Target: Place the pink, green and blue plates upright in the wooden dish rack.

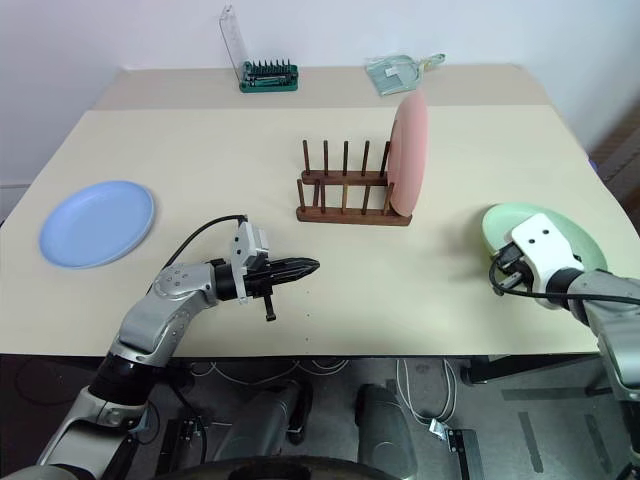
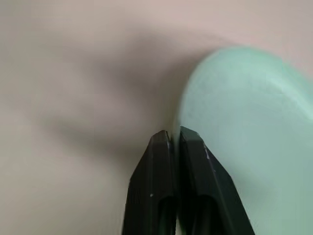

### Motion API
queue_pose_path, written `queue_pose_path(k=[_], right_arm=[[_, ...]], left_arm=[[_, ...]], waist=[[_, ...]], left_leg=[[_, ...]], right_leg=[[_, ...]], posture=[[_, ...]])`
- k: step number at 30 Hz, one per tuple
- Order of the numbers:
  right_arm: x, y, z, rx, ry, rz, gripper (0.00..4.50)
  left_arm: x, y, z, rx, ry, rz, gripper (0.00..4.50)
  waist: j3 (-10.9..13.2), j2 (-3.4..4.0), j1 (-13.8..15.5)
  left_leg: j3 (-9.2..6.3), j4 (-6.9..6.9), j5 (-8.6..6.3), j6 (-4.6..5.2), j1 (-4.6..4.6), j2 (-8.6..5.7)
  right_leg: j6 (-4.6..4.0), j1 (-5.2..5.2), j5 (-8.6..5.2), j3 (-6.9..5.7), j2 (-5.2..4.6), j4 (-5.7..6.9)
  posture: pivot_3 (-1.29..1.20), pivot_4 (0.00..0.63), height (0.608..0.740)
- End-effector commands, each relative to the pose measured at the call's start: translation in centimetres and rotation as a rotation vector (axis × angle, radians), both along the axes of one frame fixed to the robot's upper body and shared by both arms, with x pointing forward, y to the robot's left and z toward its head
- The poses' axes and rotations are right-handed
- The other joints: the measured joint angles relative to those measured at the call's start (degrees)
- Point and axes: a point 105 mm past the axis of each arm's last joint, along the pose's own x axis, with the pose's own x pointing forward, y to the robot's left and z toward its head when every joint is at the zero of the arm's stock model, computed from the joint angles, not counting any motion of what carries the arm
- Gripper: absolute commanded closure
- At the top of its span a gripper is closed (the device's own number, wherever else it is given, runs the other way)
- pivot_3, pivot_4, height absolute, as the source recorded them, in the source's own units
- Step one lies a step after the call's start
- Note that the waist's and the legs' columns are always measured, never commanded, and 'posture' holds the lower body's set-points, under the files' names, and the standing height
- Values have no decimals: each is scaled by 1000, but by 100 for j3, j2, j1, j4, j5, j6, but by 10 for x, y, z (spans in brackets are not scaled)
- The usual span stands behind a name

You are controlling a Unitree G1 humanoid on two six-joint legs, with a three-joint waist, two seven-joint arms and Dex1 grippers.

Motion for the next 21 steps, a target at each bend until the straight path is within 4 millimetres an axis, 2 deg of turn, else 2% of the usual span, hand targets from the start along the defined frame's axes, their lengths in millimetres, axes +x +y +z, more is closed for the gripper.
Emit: queue_pose_path(k=[1,4,7,9,11,15,19,21], right_arm=[[18,0,61,-78,-259,-1,4472],[32,24,124,-36,-546,73,4472],[30,70,194,80,-827,227,4472],[22,99,215,161,-901,349,4472],[13,128,222,288,-888,490,4472],[-12,179,223,585,-781,758,4472],[-19,194,223,732,-731,817,4472],[-17,214,208,951,-592,837,4472]], left_arm=[[-2,-1,8,-13,-39,-7,4500],[-1,-2,8,-14,-40,-10,4500],[-1,-4,8,-17,-43,-13,4500],[-1,-4,8,-18,-43,-12,4500],[-1,-4,8,-20,-44,-11,4500],[-1,-4,9,-25,-43,-5,4500],[-1,-2,9,-30,-44,3,4500],[2,6,12,-38,-50,36,4500]], waist=[[0,0,-8],[2,0,-13],[4,0,-43],[3,-2,-44],[3,-14,4],[4,-15,7],[4,-13,3],[3,-15,-4]], left_leg=[[0,0,0,0,0,0],[4,-1,0,0,0,2],[6,-4,0,0,1,5],[6,-4,0,0,-1,7],[-2,-10,0,0,-2,8],[0,-3,-5,7,-7,6],[0,-2,-5,8,-6,6],[1,-4,-5,8,-4,7]], right_leg=[[-2,0,1,0,0,0],[-6,-2,4,1,1,0],[-7,-5,5,1,2,2],[-4,-8,8,0,5,2],[5,-7,13,-5,6,-1],[5,-6,14,-2,2,-9],[-7,-8,10,0,2,-6],[-8,-9,10,1,3,-5]], posture=[[0,150,735],[0,150,735],[0,150,735],[0,150,735],[0,150,735],[0,150,735],[0,150,735],[0,150,735]])
